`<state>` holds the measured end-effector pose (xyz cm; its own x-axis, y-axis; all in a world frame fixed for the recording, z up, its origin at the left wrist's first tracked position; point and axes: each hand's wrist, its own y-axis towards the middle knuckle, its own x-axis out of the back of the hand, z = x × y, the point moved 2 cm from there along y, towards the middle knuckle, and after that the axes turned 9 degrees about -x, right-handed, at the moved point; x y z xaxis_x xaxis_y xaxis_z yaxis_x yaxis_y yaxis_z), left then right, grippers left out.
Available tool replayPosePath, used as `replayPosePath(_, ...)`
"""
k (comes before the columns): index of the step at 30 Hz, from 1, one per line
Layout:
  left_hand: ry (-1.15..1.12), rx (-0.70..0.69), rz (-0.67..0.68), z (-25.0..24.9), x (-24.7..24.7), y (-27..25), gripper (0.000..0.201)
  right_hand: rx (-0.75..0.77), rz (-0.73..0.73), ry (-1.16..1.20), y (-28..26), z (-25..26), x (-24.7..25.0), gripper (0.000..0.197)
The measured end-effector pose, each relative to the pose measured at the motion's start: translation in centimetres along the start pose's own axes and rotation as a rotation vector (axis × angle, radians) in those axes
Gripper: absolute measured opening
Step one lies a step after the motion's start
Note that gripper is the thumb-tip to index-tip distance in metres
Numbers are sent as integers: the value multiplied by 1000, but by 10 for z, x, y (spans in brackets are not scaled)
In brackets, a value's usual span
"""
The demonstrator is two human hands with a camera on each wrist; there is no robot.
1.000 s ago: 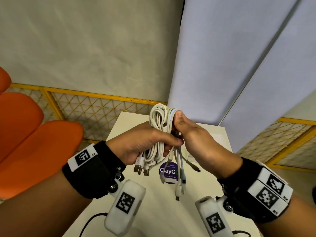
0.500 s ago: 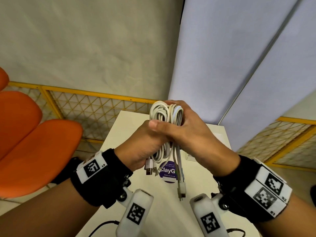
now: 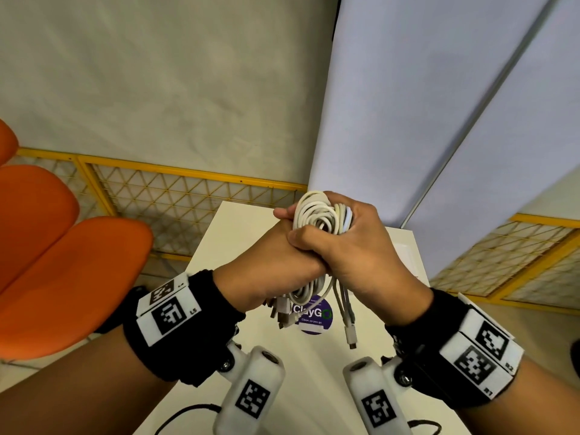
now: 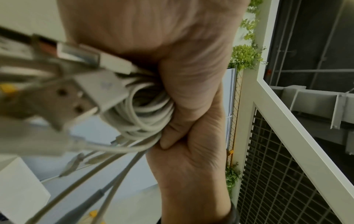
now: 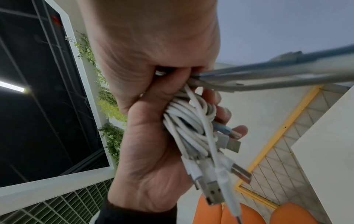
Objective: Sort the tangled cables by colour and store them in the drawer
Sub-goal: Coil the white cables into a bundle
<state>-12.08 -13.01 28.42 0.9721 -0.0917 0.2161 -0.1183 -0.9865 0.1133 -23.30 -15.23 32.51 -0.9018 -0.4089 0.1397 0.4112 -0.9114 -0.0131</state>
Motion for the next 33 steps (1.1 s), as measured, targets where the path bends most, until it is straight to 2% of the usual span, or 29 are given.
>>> replayPosePath(1, 128, -53, -30, 8, 1, -5, 42, 10, 0, 3, 0, 0, 0, 25)
replayPosePath(3, 372, -27, -149, -11, -4, -14, 36, 20, -10, 23, 0, 1, 0, 25)
replayPosePath(4, 386, -99, -146, -11, -6, -7, 36, 21, -18, 34, 1, 1, 0, 25)
replayPosePath(5, 302, -165, -133, -13, -9, 5, 38, 22, -29, 42, 2, 1, 0, 25)
replayPosePath(7, 86, -127, 44, -31, -7, 8, 45, 27, -36, 64, 4, 1, 0, 27)
replayPosePath(10, -18, -134, 70, -28, 0, 7, 53, 29, 16, 116, 5, 4, 3, 40)
replayPosePath(12, -51, -79, 107, -26, -6, 7, 43, 30, 50, 150, 5, 6, 5, 41)
replayPosePath(15, -81, -9, 117, -19, -2, 7, 25, 32, 61, 153, 7, 5, 6, 34)
replayPosePath(17, -92, 14, 135, -18, -5, 5, 20, 23, 63, 163, 8, 4, 6, 31)
replayPosePath(21, -181, 42, 136, -16, -9, 0, 25, 51, 47, 85, 7, 5, 5, 29)
replayPosePath(27, -269, -28, 140, -19, -12, -6, 34, 115, 17, -46, 3, 9, 0, 25)
replayPosePath(33, -274, -7, 82, -10, -10, -7, 28, 81, 47, -93, 5, 6, -1, 26)
